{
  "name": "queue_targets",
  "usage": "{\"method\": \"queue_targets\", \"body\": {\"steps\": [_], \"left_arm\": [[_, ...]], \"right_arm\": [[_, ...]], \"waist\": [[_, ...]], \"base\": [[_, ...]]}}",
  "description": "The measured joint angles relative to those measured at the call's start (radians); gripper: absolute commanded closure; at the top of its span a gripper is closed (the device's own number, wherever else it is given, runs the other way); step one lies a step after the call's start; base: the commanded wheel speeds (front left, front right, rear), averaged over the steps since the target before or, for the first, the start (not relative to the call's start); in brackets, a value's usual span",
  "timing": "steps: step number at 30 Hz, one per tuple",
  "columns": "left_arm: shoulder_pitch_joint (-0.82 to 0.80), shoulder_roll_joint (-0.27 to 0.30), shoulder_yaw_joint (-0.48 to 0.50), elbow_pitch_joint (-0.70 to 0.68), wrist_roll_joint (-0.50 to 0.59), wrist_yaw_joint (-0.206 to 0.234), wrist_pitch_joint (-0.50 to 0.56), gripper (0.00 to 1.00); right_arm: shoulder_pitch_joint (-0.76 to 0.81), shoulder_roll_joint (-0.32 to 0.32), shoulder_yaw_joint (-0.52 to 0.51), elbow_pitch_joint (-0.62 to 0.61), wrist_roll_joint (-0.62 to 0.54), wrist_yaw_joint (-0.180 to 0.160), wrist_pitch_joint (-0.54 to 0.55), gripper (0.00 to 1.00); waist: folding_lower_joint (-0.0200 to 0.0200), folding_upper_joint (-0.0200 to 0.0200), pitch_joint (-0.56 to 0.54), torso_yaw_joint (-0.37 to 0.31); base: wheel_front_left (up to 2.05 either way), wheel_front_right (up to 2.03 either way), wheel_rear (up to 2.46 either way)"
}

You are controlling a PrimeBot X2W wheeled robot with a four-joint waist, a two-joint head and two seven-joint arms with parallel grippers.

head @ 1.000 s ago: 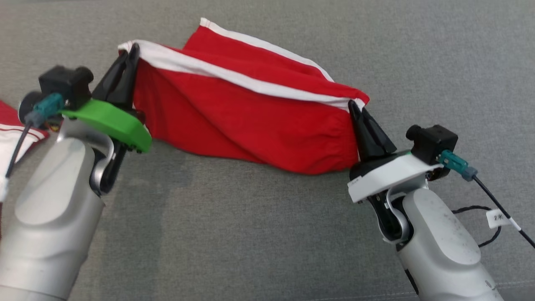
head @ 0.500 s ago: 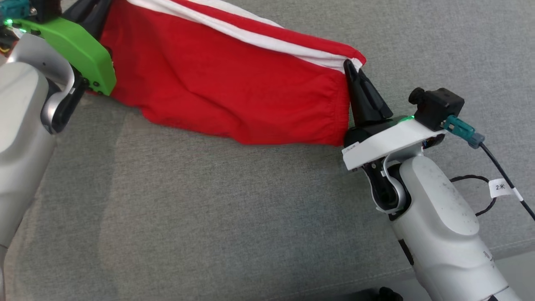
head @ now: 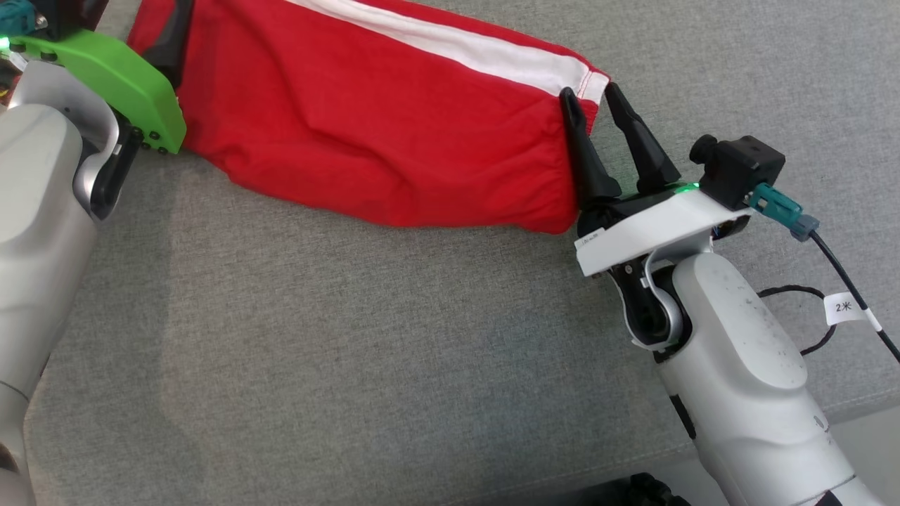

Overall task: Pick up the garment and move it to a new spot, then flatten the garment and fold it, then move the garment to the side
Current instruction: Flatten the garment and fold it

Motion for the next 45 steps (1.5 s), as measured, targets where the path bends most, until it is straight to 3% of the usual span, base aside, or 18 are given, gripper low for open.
{"method": "queue_targets", "body": {"steps": [9,24,25,26,32,38,45], "left_arm": [[0.124,-0.085,0.033,0.091,-0.067,0.0,-0.061,0.0],[0.194,-0.12,0.109,0.2,-0.054,0.023,-0.079,0.0],[0.196,-0.123,0.113,0.206,-0.053,0.023,-0.079,0.47],[0.197,-0.125,0.114,0.21,-0.051,0.023,-0.081,1.0],[0.241,-0.15,0.166,0.162,-0.048,0.015,-0.08,1.0],[0.408,-0.179,0.324,0.039,-0.004,0.045,-0.077,1.0],[0.695,-0.265,0.524,-0.118,0.079,0.059,-0.077,1.0]], "right_arm": [[0.105,0.0,-0.08,-0.017,-0.074,0.0,0.0,0.0],[0.174,0.0,-0.118,-0.024,-0.093,0.0,0.0,0.0],[0.176,0.0,-0.119,-0.024,-0.093,0.0,0.0,0.0],[0.177,0.0,-0.121,-0.024,-0.093,0.0,0.0,0.0],[0.198,0.0,-0.138,-0.015,-0.096,0.0,0.0,0.0],[0.246,0.0,-0.161,0.005,-0.122,0.0,0.0,0.0],[0.313,0.0,-0.176,0.033,-0.14,0.0,0.0,0.0]], "waist": [[0.0,0.0,-0.059,0.027],[0.0,0.0,-0.08,0.028],[-0.0001,0.0,-0.079,0.027],[-0.0001,0.0,-0.079,0.027],[-0.0001,0.0,-0.098,0.034],[-0.0001,0.0,-0.152,0.059],[-0.0001,0.0,-0.244,0.102]], "base": [[0.0,0.0,0.0],[0.0,0.0,0.0],[0.0,0.0,0.0],[0.0,0.0,0.0],[0.0,0.0,0.0],[0.0,0.0,0.0],[0.0,0.0,0.0]]}}
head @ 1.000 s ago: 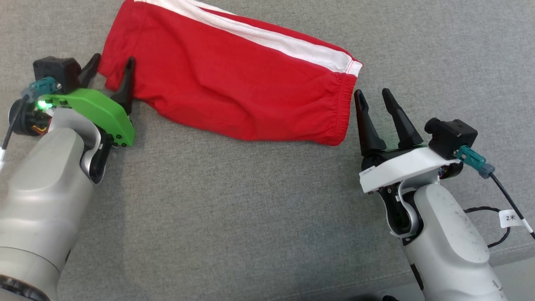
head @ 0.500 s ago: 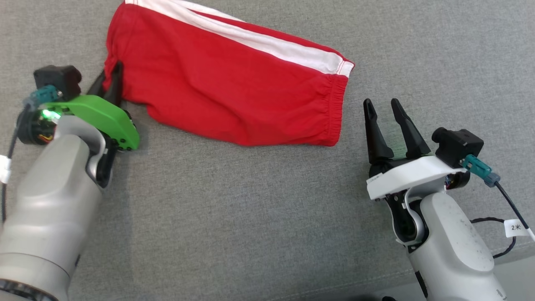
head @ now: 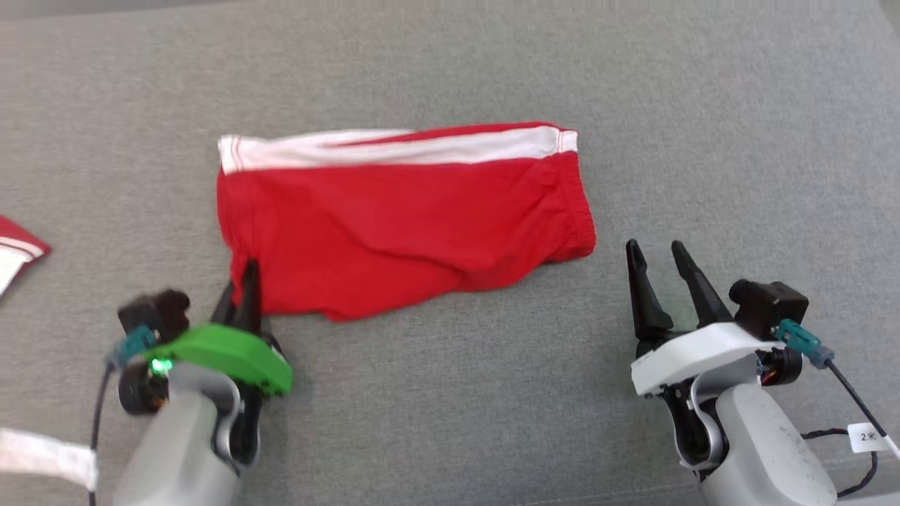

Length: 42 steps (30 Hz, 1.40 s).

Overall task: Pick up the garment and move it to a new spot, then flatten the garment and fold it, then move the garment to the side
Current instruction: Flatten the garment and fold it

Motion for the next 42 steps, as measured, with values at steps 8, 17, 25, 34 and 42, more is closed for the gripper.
{"method": "queue_targets", "body": {"steps": [8,17,25,34,42], "left_arm": [[0.162,-0.073,0.147,-0.123,0.166,0.001,0.001,0.0],[0.198,-0.12,0.244,-0.253,0.35,-0.016,0.001,0.0],[0.213,-0.134,0.228,-0.285,0.393,-0.034,0.001,0.0],[0.233,-0.136,0.211,-0.295,0.37,-0.032,0.001,0.0],[0.248,-0.136,0.218,-0.305,0.37,-0.029,0.001,0.0]], "right_arm": [[0.027,0.0,0.002,0.004,-0.019,0.0,0.0,0.0],[-0.047,0.0,0.025,0.02,-0.054,0.0,0.0,0.0],[-0.141,0.002,-0.044,0.203,-0.203,0.0,0.0,0.0],[-0.164,-0.007,-0.043,0.374,-0.173,-0.001,-0.009,0.14],[-0.132,-0.002,0.035,0.347,-0.023,-0.001,-0.01,1.0]], "waist": [[0.0,0.0,-0.067,0.069],[0.0,0.0,-0.057,0.13],[0.0,0.0,-0.045,0.18],[0.0,0.0,-0.038,0.236],[0.0,0.0,-0.051,0.232]], "base": [[0.0,0.0,0.0],[0.0,0.0,0.0],[0.0,0.0,0.0],[0.0,0.0,0.0],[0.0,0.0,0.0]]}}
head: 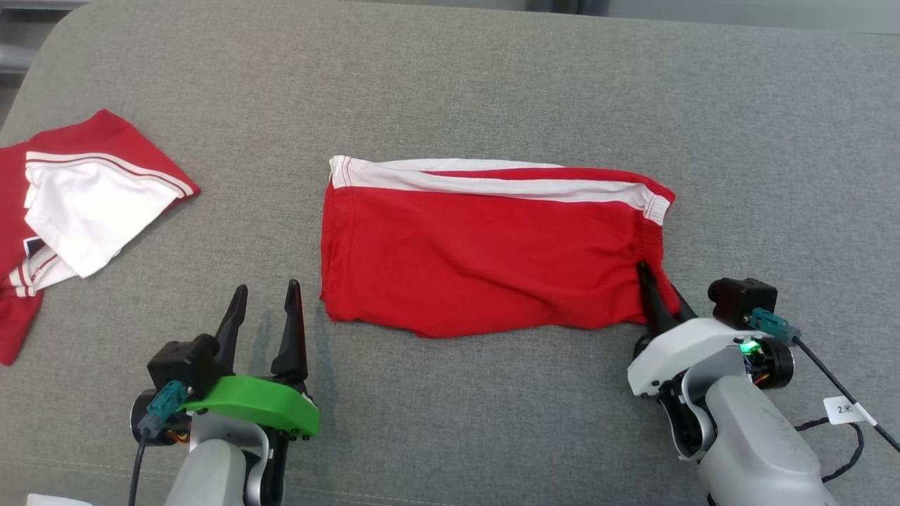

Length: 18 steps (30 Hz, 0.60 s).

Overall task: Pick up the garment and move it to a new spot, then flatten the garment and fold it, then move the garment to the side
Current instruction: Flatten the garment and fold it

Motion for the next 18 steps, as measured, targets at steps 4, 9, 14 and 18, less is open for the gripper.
{"method": "queue_targets", "body": {"steps": [4,9,14,18], "left_arm": [[0.006,0.0,-0.003,-0.002,0.001,0.0,0.0,0.0],[0.022,0.0,-0.018,-0.003,0.001,0.0,0.0,0.0],[0.037,-0.001,-0.055,0.0,-0.013,0.0,0.0,0.0],[0.048,-0.001,-0.085,0.009,-0.024,0.0,0.0,0.0]], "right_arm": [[0.037,0.006,-0.04,-0.048,0.03,0.001,0.007,1.0],[0.083,0.003,-0.134,-0.102,0.037,0.001,0.009,1.0],[0.093,0.0,-0.1,-0.144,0.064,0.0,0.009,1.0],[0.082,0.003,-0.021,-0.212,0.109,0.0,0.009,1.0]], "waist": [[0.0,0.0,-0.018,-0.012],[0.0,0.0,-0.048,-0.023],[0.0,0.0,-0.08,-0.024],[0.0,0.0,-0.092,0.0]], "base": [[0.0,0.0,0.0],[0.0,0.0,0.0],[0.0,0.0,0.0],[0.0,0.0,0.0]]}}
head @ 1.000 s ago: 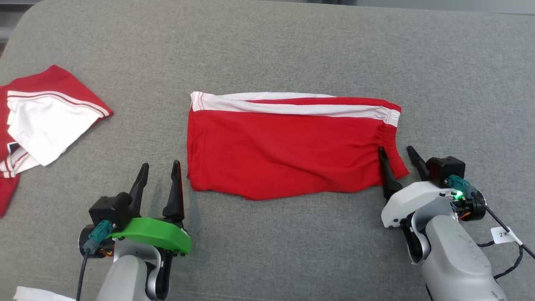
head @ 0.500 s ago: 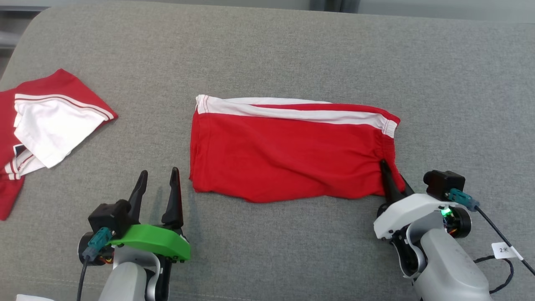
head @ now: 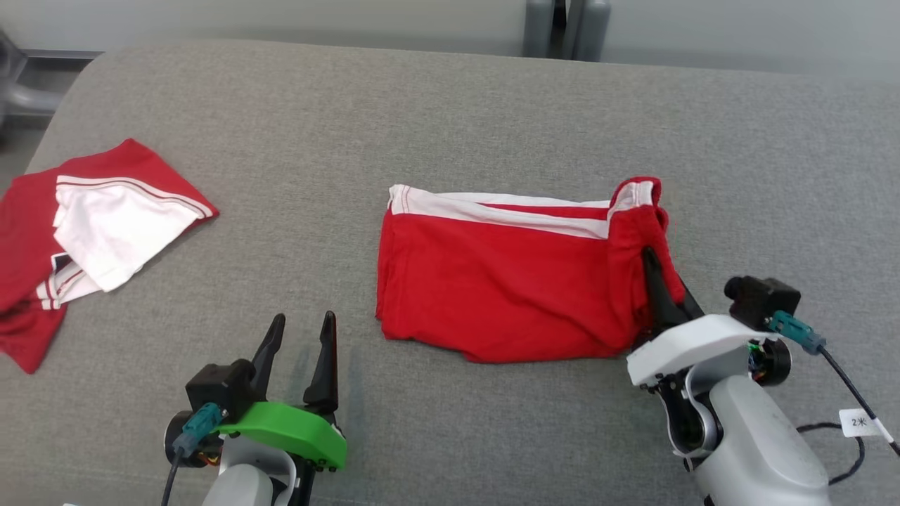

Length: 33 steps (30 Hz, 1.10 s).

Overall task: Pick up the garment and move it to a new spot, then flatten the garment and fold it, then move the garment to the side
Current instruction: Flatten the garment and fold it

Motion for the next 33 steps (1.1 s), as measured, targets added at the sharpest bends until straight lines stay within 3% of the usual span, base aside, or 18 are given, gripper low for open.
{"method": "queue_targets", "body": {"steps": [6,15,16,17,21,25,33], "left_arm": [[0.001,0.0,-0.047,0.013,-0.015,0.0,0.0,0.0],[-0.001,0.001,-0.146,0.01,-0.068,0.017,0.0,0.0],[-0.001,0.001,-0.155,0.01,-0.068,0.02,0.0,0.0],[-0.001,0.0,-0.163,0.01,-0.069,0.024,0.0,0.0],[-0.001,0.001,-0.168,0.012,-0.081,0.04,0.0,0.0],[-0.005,0.001,-0.155,0.003,-0.068,0.05,0.0,0.0],[-0.023,0.0,-0.089,-0.016,0.0,0.076,0.0,0.0]], "right_arm": [[-0.063,-0.001,0.118,-0.044,0.041,0.0,0.007,1.0],[-0.15,0.0,0.223,0.103,-0.012,0.0,0.012,1.0],[-0.16,0.0,0.231,0.118,-0.009,0.0,0.011,0.63],[-0.166,-0.002,0.246,0.122,0.009,0.0,0.008,0.0],[-0.191,0.005,0.311,0.132,0.05,0.0,0.003,0.0],[-0.202,0.002,0.271,0.09,0.016,0.0,0.001,0.0],[-0.08,-0.002,-0.045,-0.025,-0.25,0.0,0.001,0.0]], "waist": [[0.0,0.0,-0.001,0.068],[0.0,0.0,0.001,0.226],[0.0,0.0,0.001,0.245],[0.0,0.0,0.001,0.263],[0.0,0.0,-0.001,0.316],[0.0,0.0,-0.006,0.318],[0.0,0.0001,-0.012,0.224]], "base": [[0.0,0.0,0.0],[0.0,0.0,0.0],[0.0,0.0,0.0],[0.0,0.0,0.0],[0.0,0.0,0.0],[0.0,0.0,0.0],[0.0,0.0,0.0]]}}
